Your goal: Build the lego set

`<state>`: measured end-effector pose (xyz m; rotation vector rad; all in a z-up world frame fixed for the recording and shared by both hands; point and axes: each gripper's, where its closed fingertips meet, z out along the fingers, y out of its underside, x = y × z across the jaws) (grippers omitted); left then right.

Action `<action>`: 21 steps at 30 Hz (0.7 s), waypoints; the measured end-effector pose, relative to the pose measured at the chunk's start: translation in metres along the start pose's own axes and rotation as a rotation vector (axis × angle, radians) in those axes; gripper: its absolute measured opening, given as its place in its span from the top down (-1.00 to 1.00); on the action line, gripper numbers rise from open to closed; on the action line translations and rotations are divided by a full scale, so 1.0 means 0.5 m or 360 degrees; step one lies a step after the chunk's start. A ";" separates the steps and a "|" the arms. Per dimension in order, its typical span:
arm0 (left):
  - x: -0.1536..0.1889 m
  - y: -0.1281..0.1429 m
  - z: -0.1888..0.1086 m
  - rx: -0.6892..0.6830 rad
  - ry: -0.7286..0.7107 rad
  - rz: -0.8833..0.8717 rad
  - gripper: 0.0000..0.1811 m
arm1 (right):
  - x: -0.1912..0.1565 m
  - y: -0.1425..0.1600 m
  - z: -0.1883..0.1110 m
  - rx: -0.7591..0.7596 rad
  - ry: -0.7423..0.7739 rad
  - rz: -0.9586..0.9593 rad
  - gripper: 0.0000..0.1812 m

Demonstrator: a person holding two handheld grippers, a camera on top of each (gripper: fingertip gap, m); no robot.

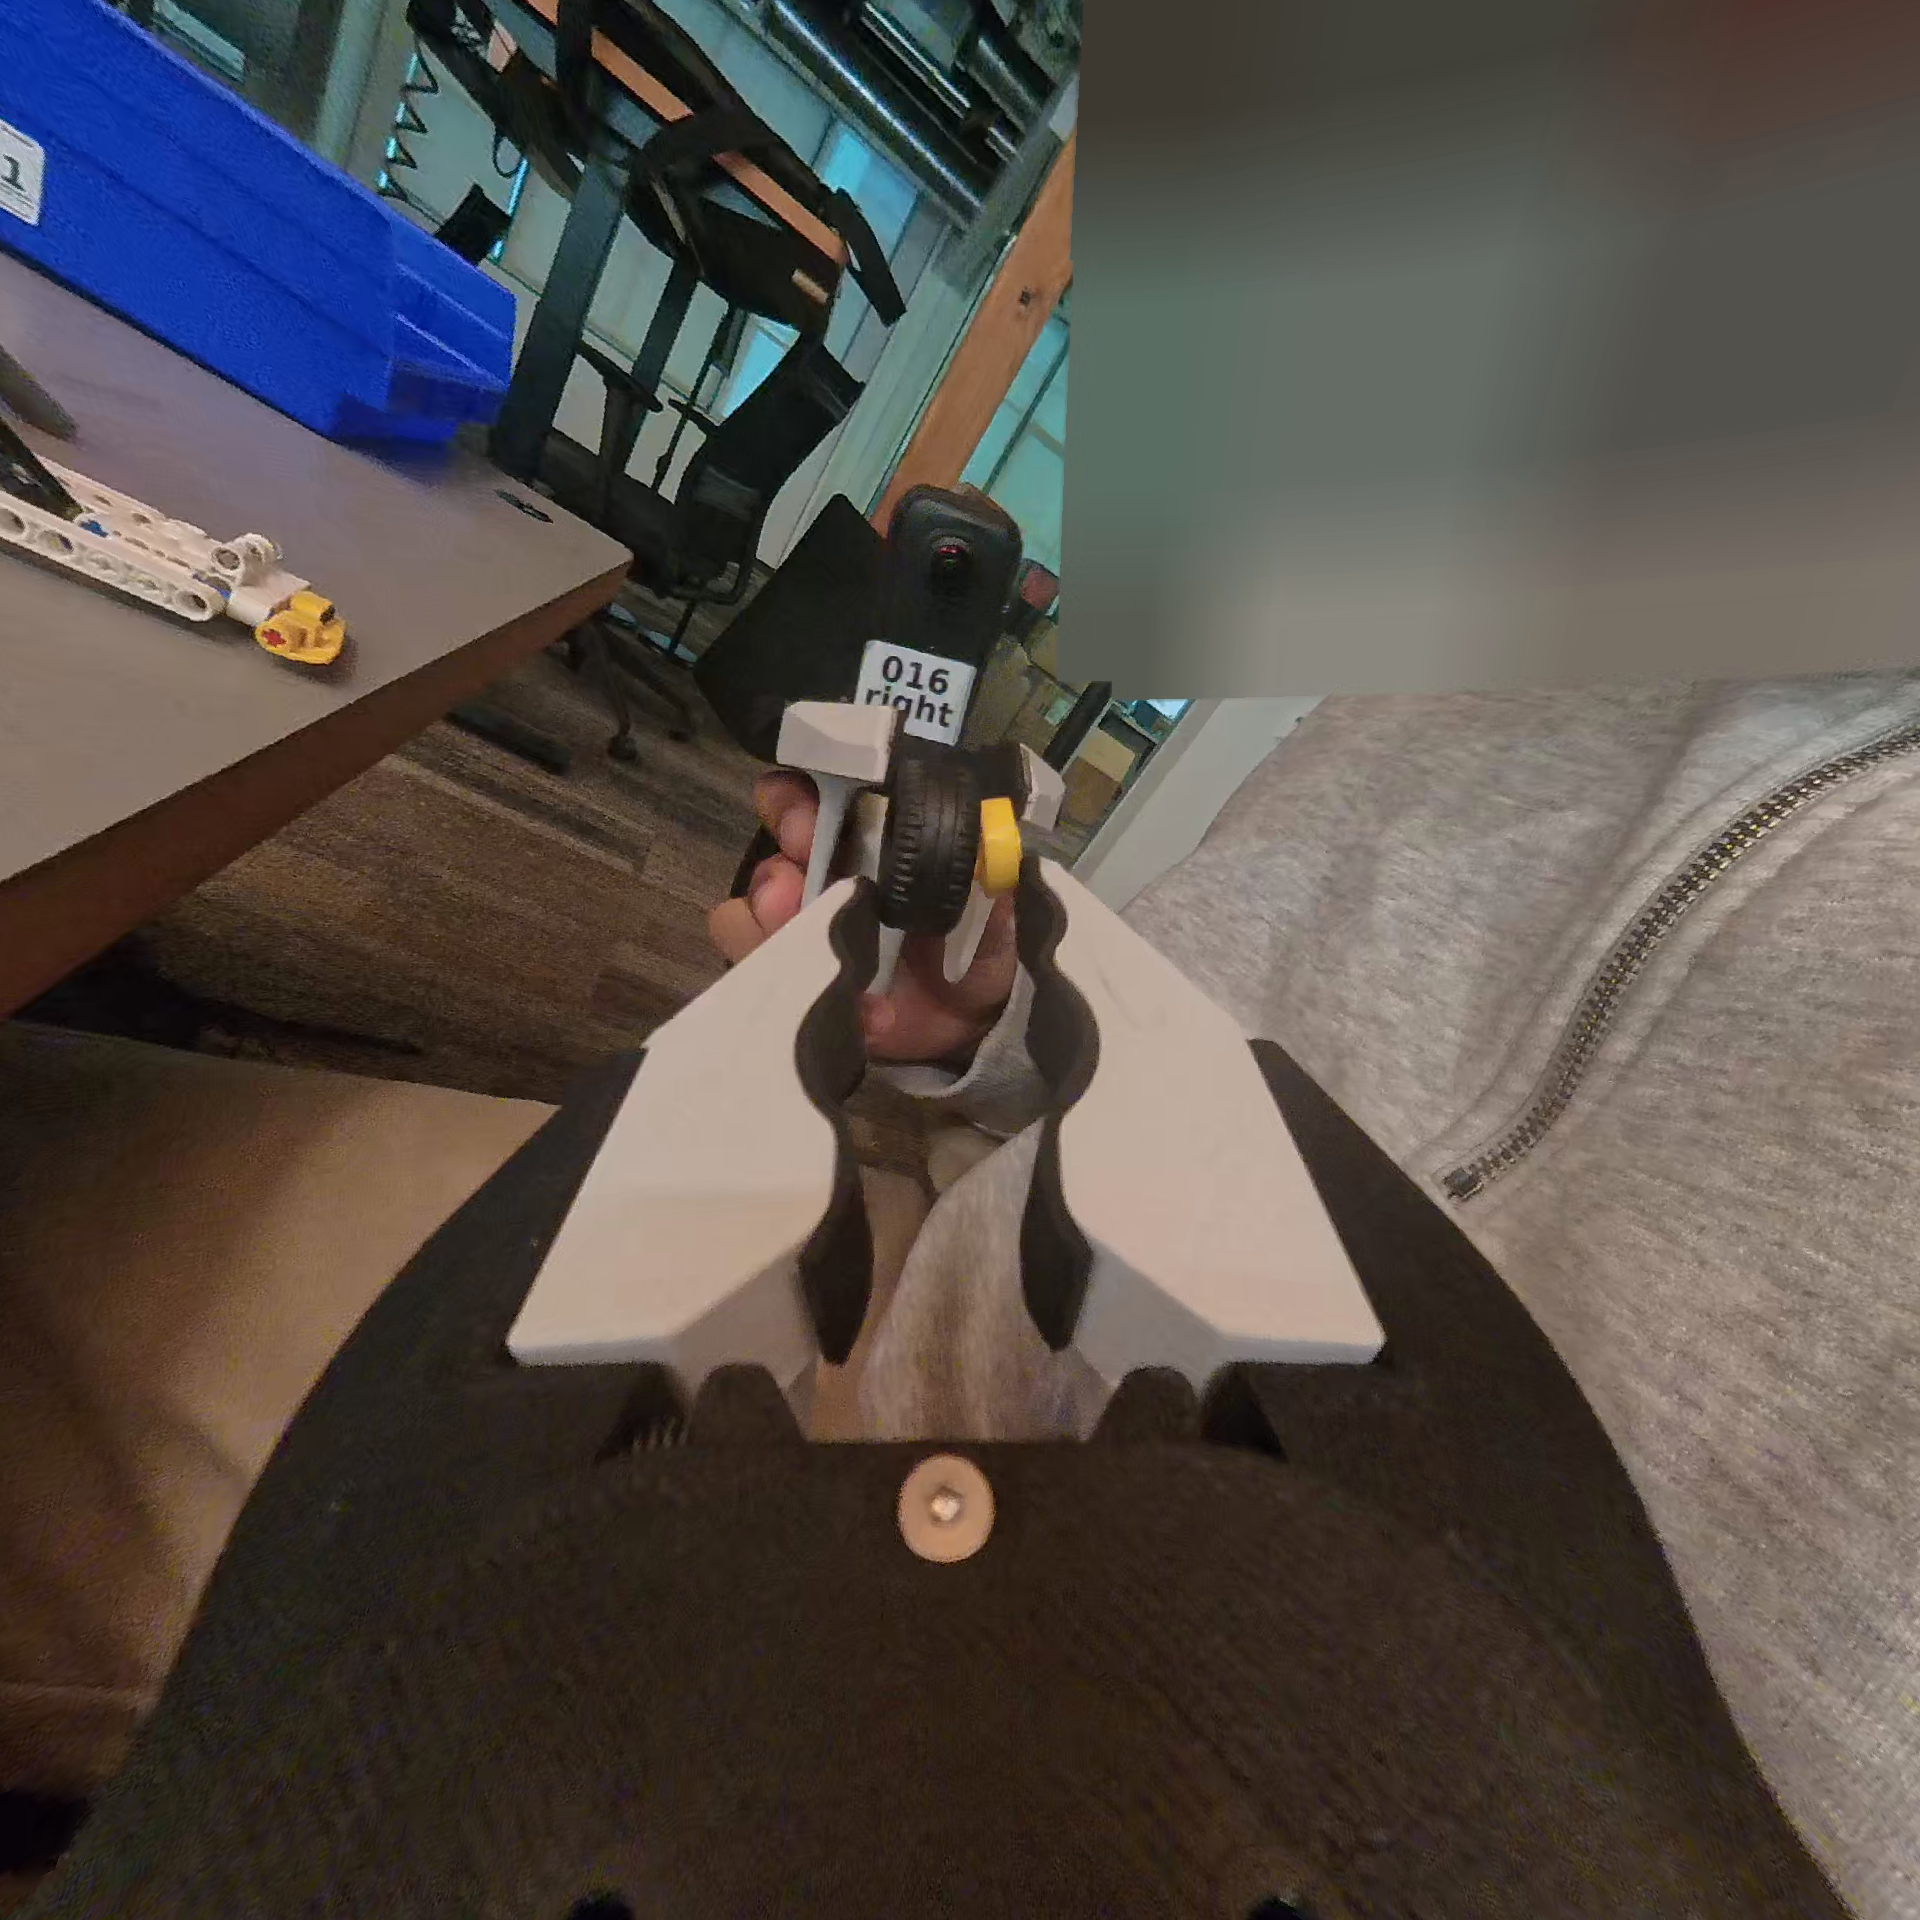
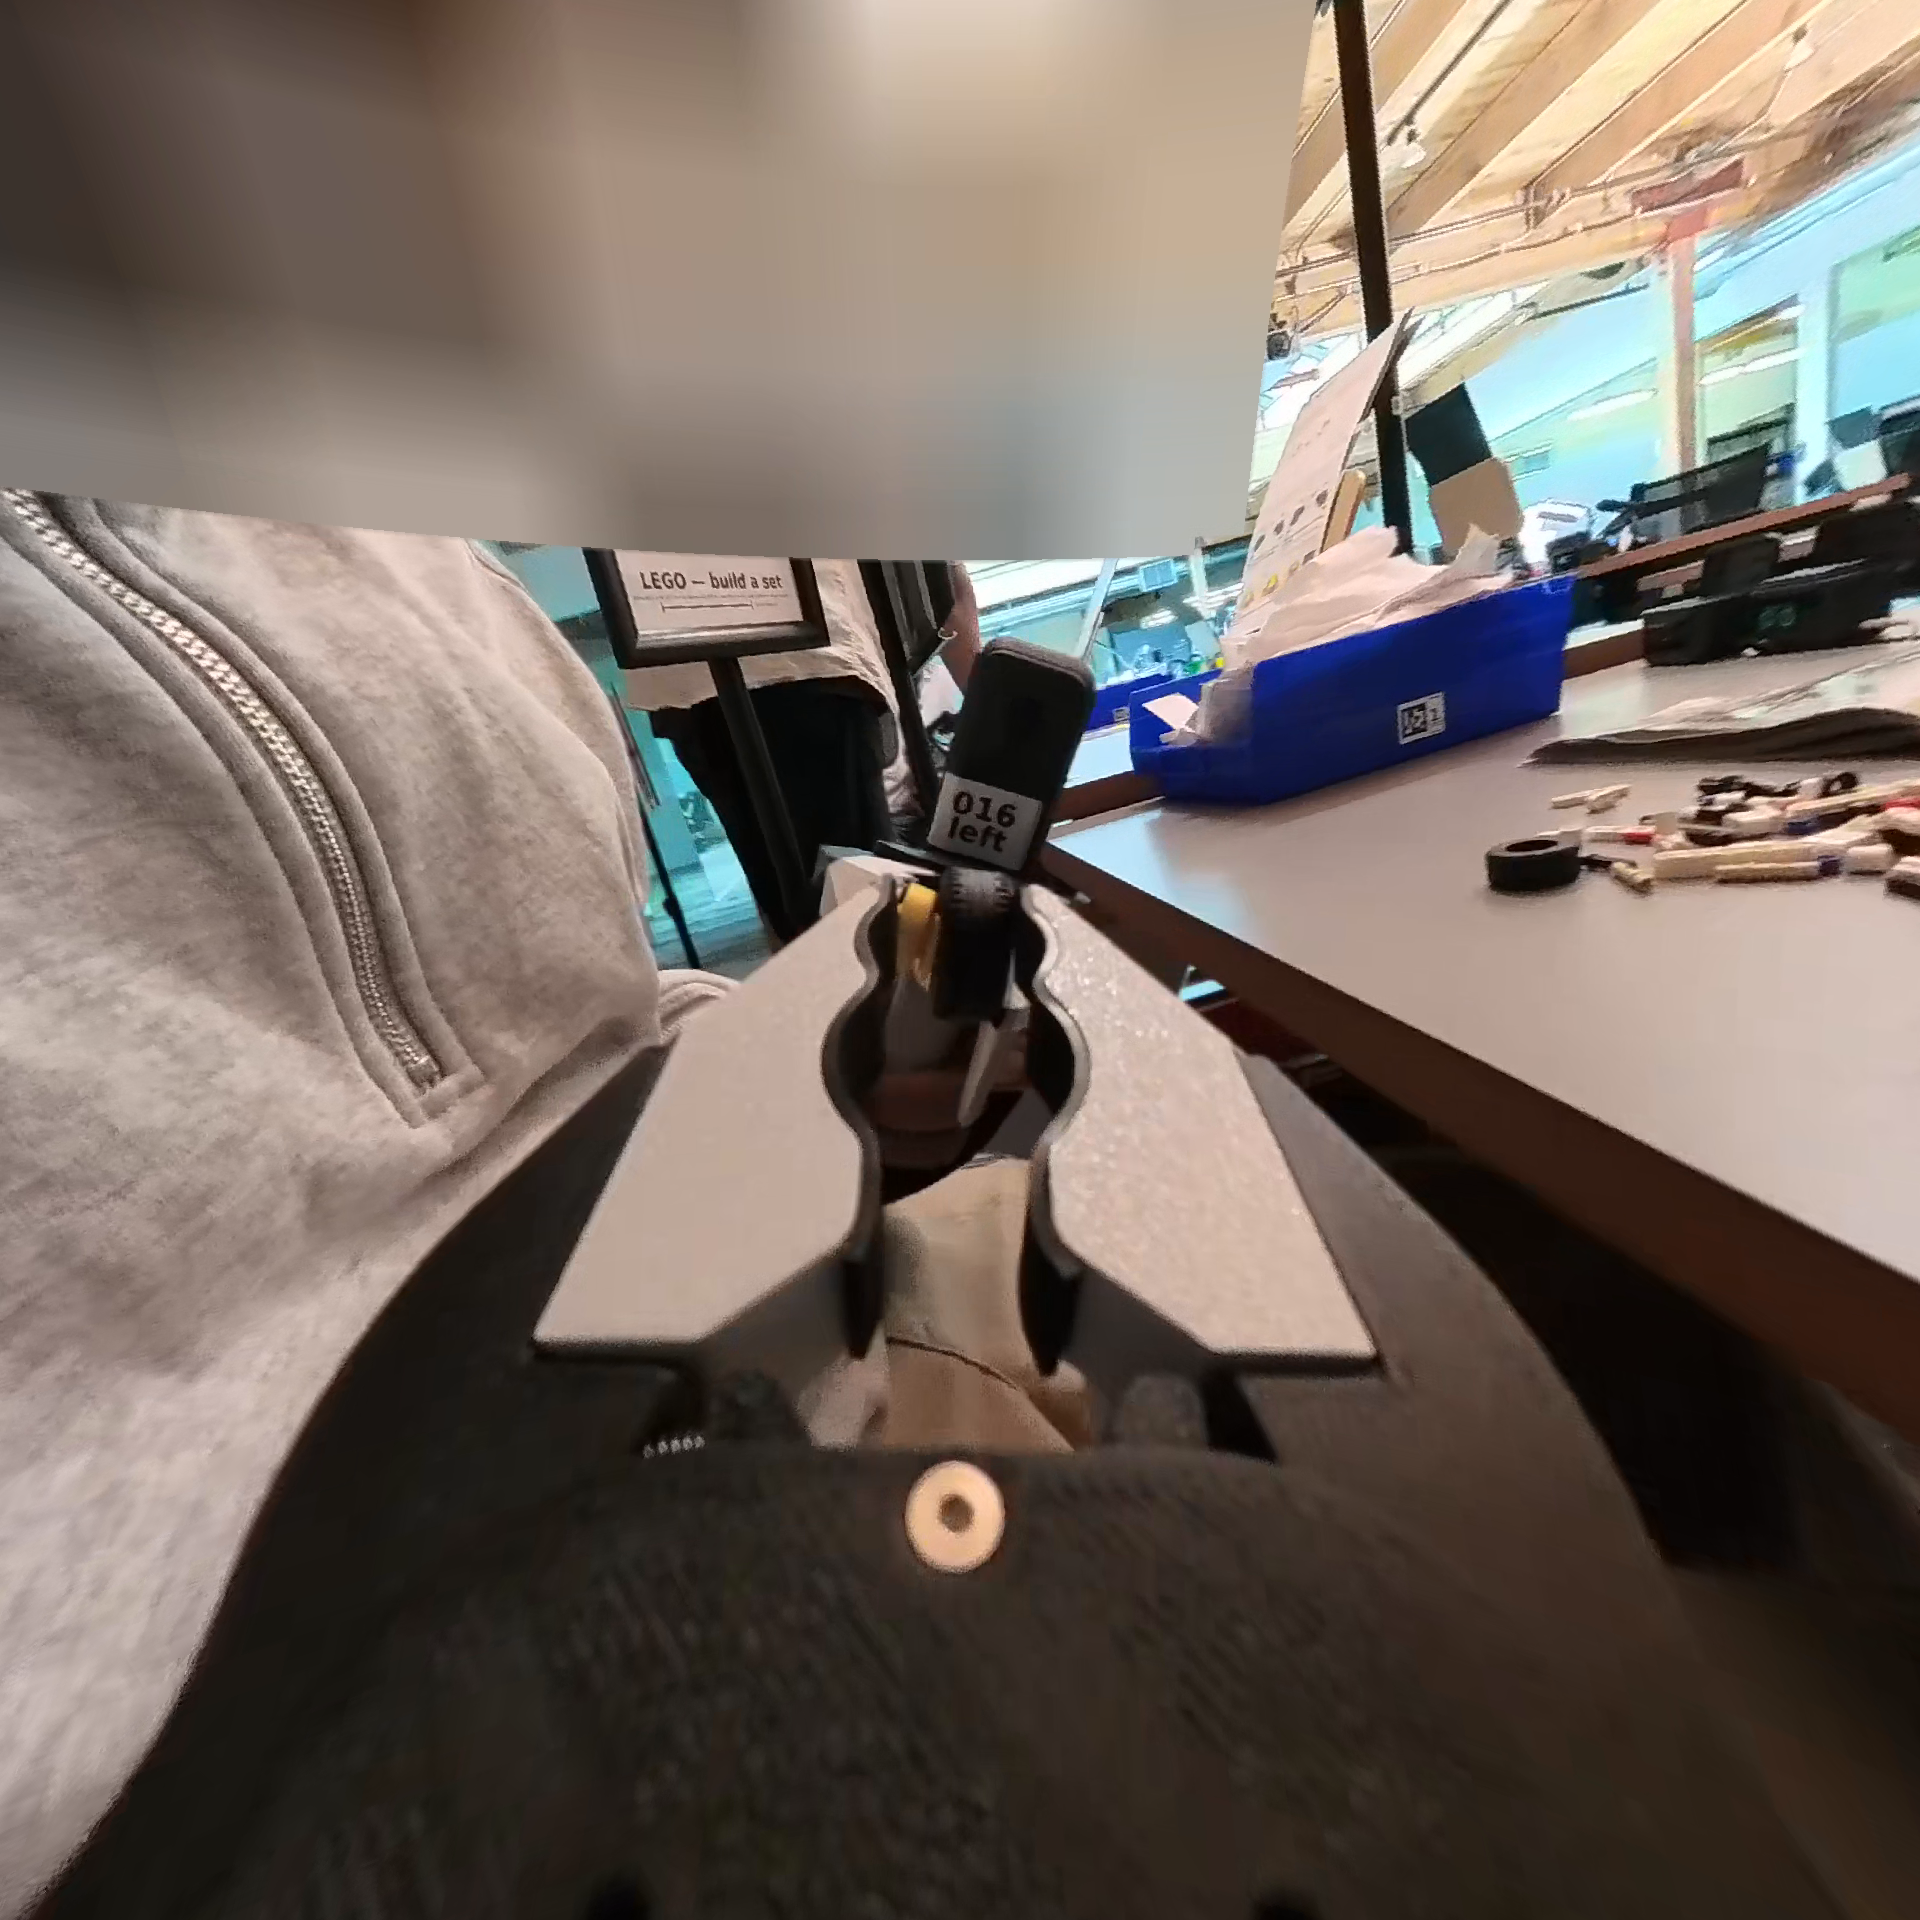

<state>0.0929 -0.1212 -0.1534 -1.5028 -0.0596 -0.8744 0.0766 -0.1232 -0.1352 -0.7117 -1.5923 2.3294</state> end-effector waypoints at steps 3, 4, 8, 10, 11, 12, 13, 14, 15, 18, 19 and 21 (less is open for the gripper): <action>-0.001 -0.003 -0.004 0.0032 0.0061 -0.0103 0.72 | 0.004 0.002 0.000 0.0008 -0.0018 0.0067 0.78; -0.002 -0.006 -0.007 0.0052 0.0082 -0.0144 0.72 | 0.005 0.005 0.001 0.0000 -0.0020 0.0083 0.77; -0.005 -0.019 -0.018 0.0147 0.0144 -0.0245 0.72 | 0.001 0.018 0.006 -0.0041 -0.0089 0.0235 0.58; -0.002 -0.024 -0.022 0.0186 0.0172 -0.0254 0.73 | 0.003 0.020 0.009 -0.0042 -0.0120 0.0351 0.56; -0.003 -0.026 -0.023 0.0201 0.0176 -0.0259 0.73 | 0.003 0.019 0.010 -0.0029 -0.0131 0.0386 0.57; -0.008 -0.025 -0.023 0.0203 0.0158 -0.0260 0.73 | 0.004 0.016 0.010 -0.0009 -0.0135 0.0408 0.57; -0.012 -0.023 -0.023 0.0198 0.0138 -0.0253 0.73 | 0.004 0.014 0.011 0.0006 -0.0133 0.0417 0.60; -0.014 -0.021 -0.022 0.0197 0.0122 -0.0242 0.73 | 0.006 0.016 0.013 -0.0001 -0.0122 0.0419 0.62; -0.012 -0.021 -0.021 0.0198 0.0127 -0.0231 0.73 | 0.009 0.022 0.015 -0.0029 -0.0100 0.0417 0.64; -0.008 -0.016 -0.016 0.0182 0.0149 -0.0228 0.73 | 0.010 0.027 0.015 -0.0048 -0.0085 0.0410 0.76; -0.009 -0.016 -0.015 0.0184 0.0158 -0.0242 0.73 | 0.010 0.027 0.014 -0.0047 -0.0087 0.0421 0.76; -0.013 -0.014 -0.014 0.0183 0.0166 -0.0269 0.73 | 0.013 0.029 0.012 -0.0056 -0.0071 0.0430 0.76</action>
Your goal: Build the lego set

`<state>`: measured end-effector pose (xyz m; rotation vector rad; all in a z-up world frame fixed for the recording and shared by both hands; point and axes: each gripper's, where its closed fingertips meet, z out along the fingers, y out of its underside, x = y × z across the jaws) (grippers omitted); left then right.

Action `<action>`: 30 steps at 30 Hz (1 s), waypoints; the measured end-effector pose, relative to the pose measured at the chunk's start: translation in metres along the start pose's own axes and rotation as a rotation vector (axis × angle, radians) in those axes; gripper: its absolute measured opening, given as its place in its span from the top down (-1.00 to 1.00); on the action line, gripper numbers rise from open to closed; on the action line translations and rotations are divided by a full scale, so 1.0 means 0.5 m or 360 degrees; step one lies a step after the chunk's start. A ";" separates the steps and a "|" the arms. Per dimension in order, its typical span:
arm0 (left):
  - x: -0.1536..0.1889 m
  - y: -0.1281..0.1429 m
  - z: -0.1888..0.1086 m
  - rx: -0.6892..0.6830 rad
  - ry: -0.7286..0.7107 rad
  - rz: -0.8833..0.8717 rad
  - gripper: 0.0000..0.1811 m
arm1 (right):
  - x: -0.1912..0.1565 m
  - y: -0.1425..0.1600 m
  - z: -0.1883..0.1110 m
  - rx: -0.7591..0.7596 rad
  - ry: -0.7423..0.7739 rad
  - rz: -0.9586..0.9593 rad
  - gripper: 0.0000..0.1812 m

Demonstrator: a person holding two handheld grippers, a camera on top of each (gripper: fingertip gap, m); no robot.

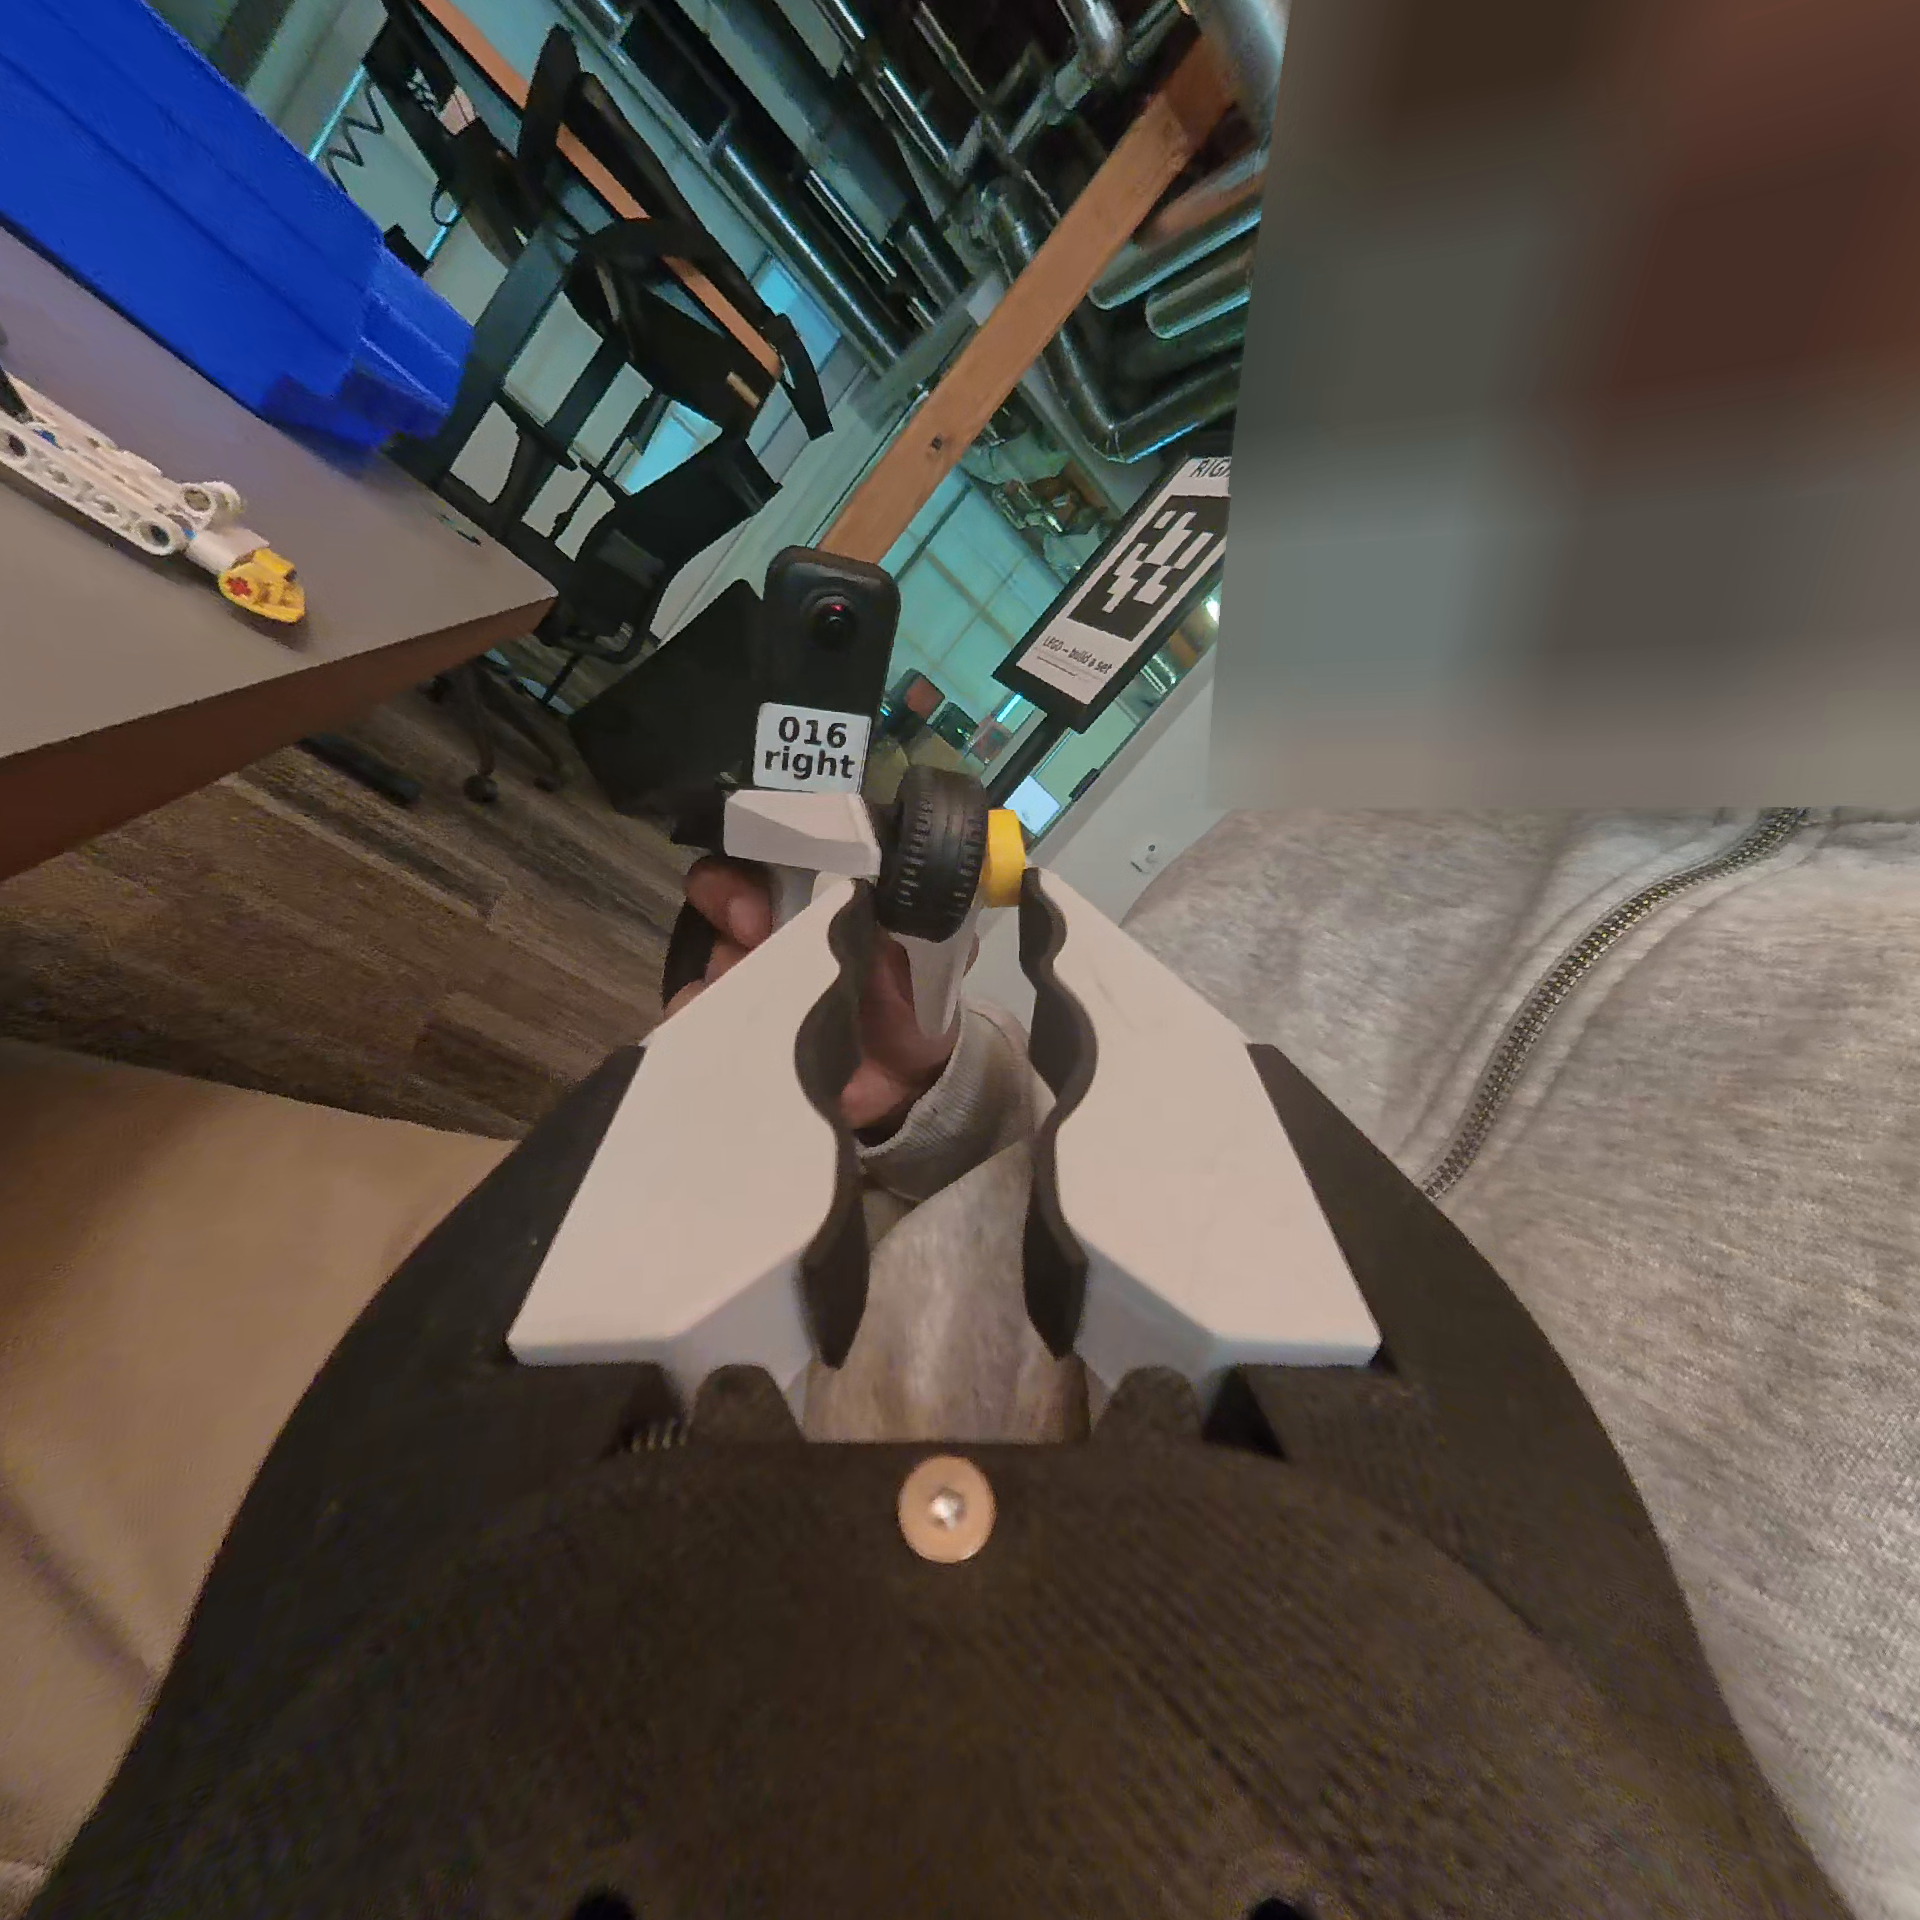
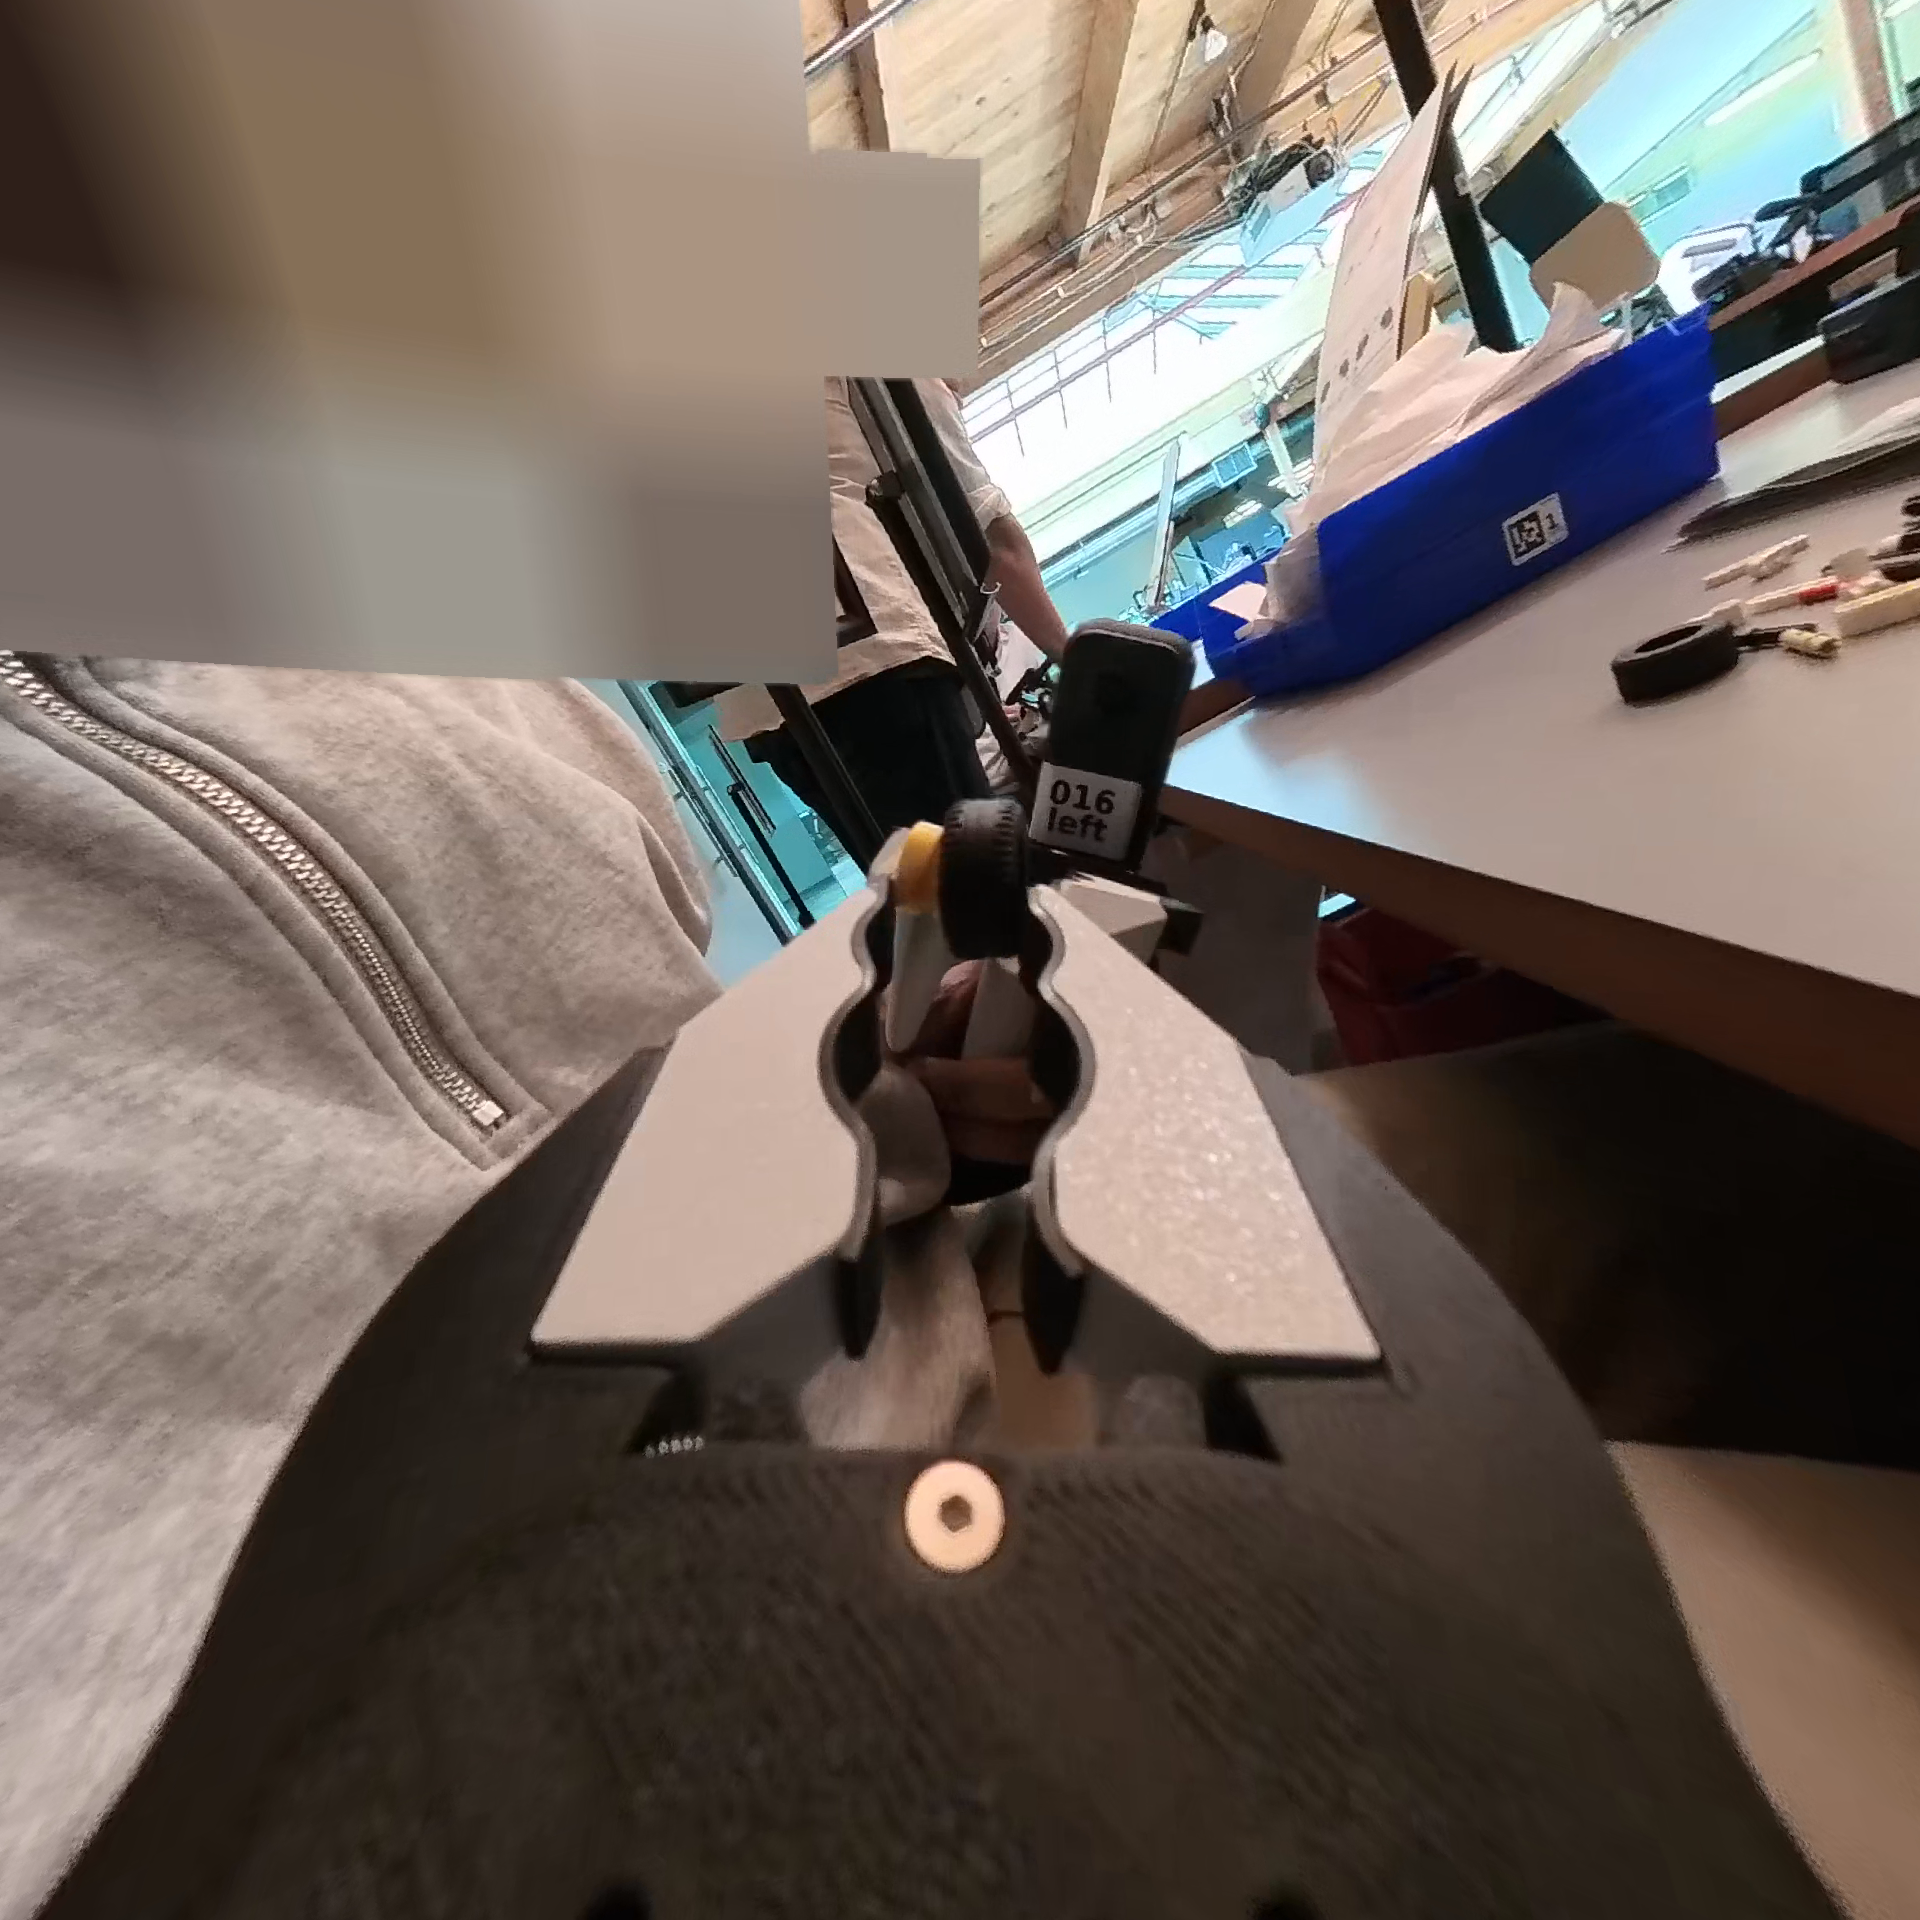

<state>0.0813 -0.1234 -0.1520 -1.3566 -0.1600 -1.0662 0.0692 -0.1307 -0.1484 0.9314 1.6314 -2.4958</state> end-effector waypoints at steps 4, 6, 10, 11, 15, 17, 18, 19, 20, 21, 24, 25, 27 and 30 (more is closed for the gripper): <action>-0.011 0.003 0.001 -0.0028 -0.0037 -0.0002 0.69 | 0.006 0.004 -0.007 -0.0052 0.0061 -0.0052 0.76; -0.015 -0.003 -0.002 -0.0017 -0.0069 0.0027 0.62 | 0.008 0.008 -0.010 -0.0095 0.0086 -0.0078 0.77; -0.023 0.008 -0.002 -0.0130 -0.0151 0.0144 0.66 | 0.017 0.034 -0.014 -0.0264 0.0161 -0.0168 0.77; -0.027 0.019 -0.001 -0.0193 -0.0183 0.0175 0.70 | 0.018 0.040 -0.014 -0.0308 0.0174 -0.0197 0.77; -0.022 0.012 -0.001 -0.0154 -0.0143 0.0160 0.73 | 0.015 0.033 -0.013 -0.0287 0.0183 -0.0234 0.77; -0.022 0.006 -0.001 -0.0103 -0.0109 0.0096 0.73 | 0.016 0.027 -0.012 -0.0247 0.0201 -0.0245 0.77; -0.023 0.004 -0.001 -0.0084 -0.0105 0.0075 0.73 | 0.018 0.025 -0.011 -0.0236 0.0220 -0.0261 0.77; -0.024 0.002 -0.002 -0.0074 -0.0105 0.0064 0.73 | 0.019 0.024 -0.010 -0.0226 0.0240 -0.0286 0.77; -0.023 0.000 -0.003 -0.0070 -0.0099 0.0058 0.73 | 0.019 0.022 -0.009 -0.0217 0.0255 -0.0313 0.77; -0.020 -0.001 -0.003 -0.0069 -0.0090 0.0056 0.73 | 0.017 0.020 -0.007 -0.0210 0.0262 -0.0335 0.77; -0.017 -0.003 -0.002 -0.0065 -0.0082 0.0064 0.72 | 0.014 0.015 -0.007 -0.0194 0.0261 -0.0353 0.77; -0.017 -0.003 -0.002 -0.0065 -0.0076 0.0060 0.73 | 0.014 0.014 -0.008 -0.0183 0.0258 -0.0349 0.77; -0.016 -0.003 -0.004 -0.0056 -0.0060 0.0041 0.73 | 0.014 0.007 -0.011 -0.0148 0.0260 -0.0339 0.77; -0.017 -0.008 -0.008 -0.0024 -0.0045 0.0003 0.75 | 0.017 0.001 -0.017 -0.0119 0.0262 -0.0321 0.76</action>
